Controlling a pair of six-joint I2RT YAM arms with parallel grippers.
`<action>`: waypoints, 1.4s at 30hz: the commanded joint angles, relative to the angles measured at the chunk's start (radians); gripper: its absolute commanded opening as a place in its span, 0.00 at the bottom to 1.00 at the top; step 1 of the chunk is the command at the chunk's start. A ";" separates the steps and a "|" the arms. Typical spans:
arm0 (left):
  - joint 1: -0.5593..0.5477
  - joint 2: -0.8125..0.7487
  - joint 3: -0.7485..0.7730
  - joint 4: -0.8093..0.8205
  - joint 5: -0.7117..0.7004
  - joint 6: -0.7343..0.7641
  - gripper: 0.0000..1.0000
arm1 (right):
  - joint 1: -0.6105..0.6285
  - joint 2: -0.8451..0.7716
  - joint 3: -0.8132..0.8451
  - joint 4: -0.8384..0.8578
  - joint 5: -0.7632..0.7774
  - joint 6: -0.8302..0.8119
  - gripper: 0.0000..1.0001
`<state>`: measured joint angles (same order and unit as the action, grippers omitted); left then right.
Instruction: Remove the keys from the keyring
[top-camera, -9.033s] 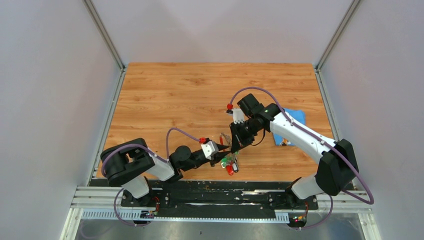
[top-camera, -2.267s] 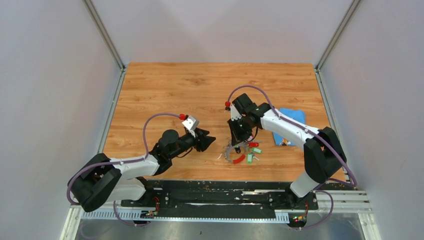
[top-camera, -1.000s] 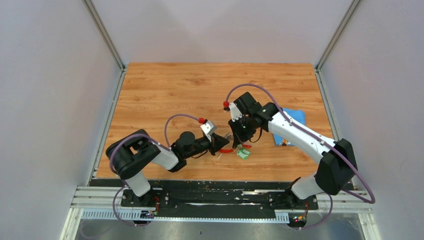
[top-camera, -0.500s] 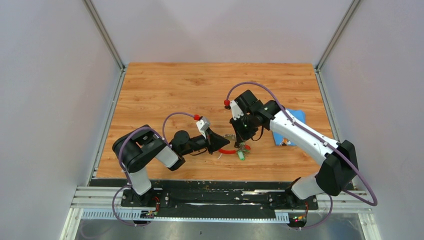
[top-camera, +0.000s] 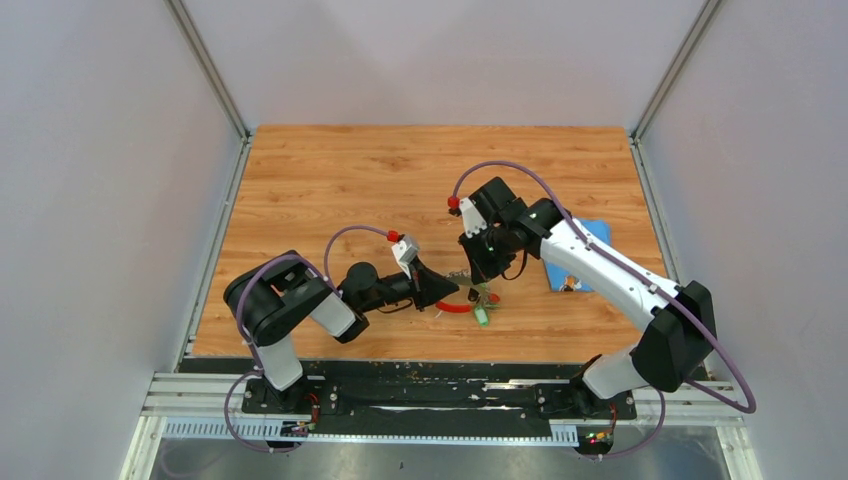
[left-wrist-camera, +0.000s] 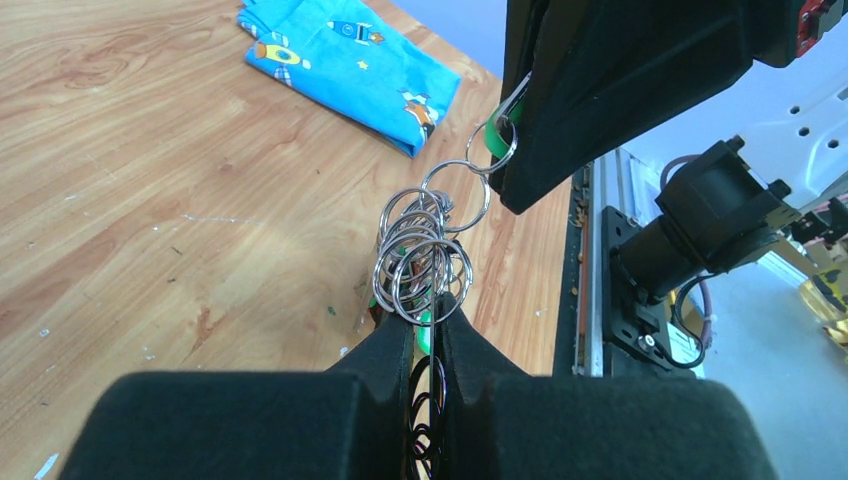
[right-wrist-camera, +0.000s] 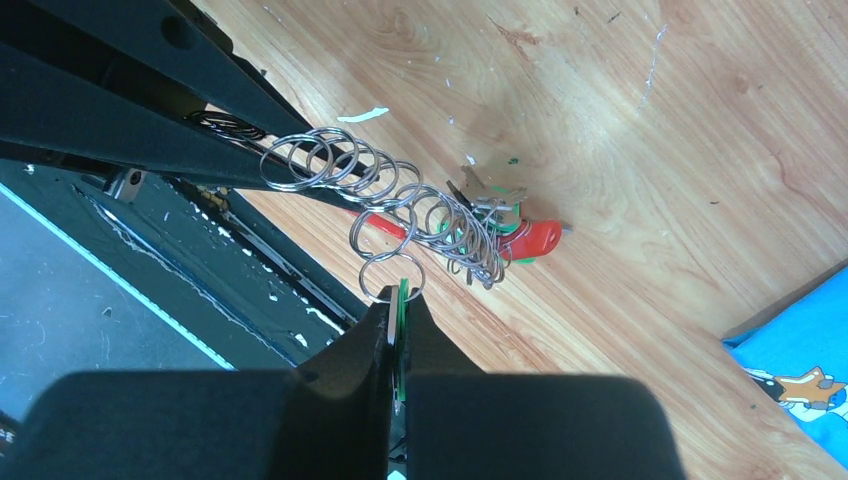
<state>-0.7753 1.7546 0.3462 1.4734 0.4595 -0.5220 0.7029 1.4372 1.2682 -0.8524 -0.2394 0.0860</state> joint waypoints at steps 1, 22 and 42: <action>0.005 -0.026 -0.010 0.047 0.005 -0.046 0.00 | 0.018 0.006 0.016 0.015 -0.030 0.022 0.01; 0.007 -0.082 -0.027 0.056 -0.055 -0.265 0.00 | 0.111 0.008 -0.004 0.000 0.065 0.034 0.01; 0.007 -0.089 -0.029 0.055 -0.050 -0.204 0.00 | 0.039 -0.101 -0.001 0.018 0.031 0.156 0.34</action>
<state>-0.7742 1.6764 0.3187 1.4715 0.4225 -0.7506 0.7860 1.4136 1.2682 -0.8333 -0.1852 0.1669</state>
